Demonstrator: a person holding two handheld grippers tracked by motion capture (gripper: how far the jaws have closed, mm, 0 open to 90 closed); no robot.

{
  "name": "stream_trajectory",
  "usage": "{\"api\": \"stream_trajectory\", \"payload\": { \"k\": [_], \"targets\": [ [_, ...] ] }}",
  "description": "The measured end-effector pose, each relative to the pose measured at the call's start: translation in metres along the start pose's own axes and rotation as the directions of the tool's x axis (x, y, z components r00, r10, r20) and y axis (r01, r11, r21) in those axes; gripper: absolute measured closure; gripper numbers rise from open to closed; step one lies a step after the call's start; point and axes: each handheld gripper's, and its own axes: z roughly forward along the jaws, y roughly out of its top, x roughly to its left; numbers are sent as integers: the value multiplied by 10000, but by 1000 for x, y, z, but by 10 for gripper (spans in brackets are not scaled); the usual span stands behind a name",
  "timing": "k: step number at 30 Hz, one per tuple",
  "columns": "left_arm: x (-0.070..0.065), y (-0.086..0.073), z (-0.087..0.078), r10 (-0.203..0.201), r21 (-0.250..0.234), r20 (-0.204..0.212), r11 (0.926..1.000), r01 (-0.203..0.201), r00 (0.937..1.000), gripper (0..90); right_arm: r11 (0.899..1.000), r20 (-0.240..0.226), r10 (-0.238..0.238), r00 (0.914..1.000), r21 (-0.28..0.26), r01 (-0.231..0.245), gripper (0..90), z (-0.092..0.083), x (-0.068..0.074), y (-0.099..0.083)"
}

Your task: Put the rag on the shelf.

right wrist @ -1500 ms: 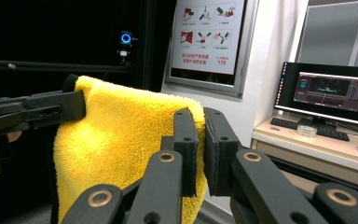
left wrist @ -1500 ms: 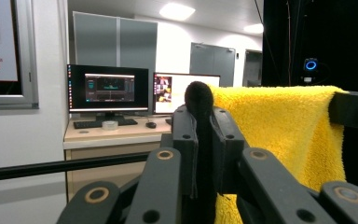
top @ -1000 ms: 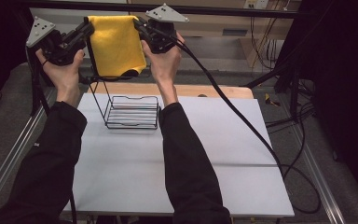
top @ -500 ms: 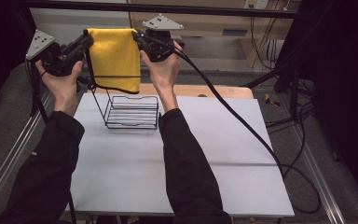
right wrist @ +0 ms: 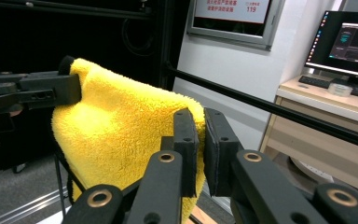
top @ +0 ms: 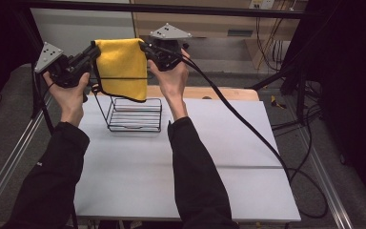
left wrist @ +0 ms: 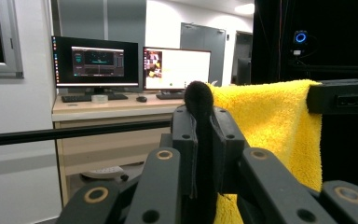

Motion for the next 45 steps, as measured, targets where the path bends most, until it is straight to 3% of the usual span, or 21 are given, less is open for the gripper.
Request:
{"api": "stream_trajectory", "payload": {
  "k": [13,19,32,45],
  "targets": [
    [-4,-8,-15,59,-153,125,9999,-57,9999,810,9987,-449,-445,9980,214,455,845,-10,8,-1],
    [-5,-9,-23,58,191,55,9998,-59,10000,808,9977,-619,-639,9960,202,652,844,-18,18,-4],
    [-7,-17,-41,215,442,275,9988,-227,9994,799,9937,-858,-1019,9911,388,1056,843,-30,35,-11],
    [-16,-20,-53,424,1549,196,9869,-449,9989,774,9909,-1225,-946,9879,839,1053,842,-40,45,-28]
  ]
}}
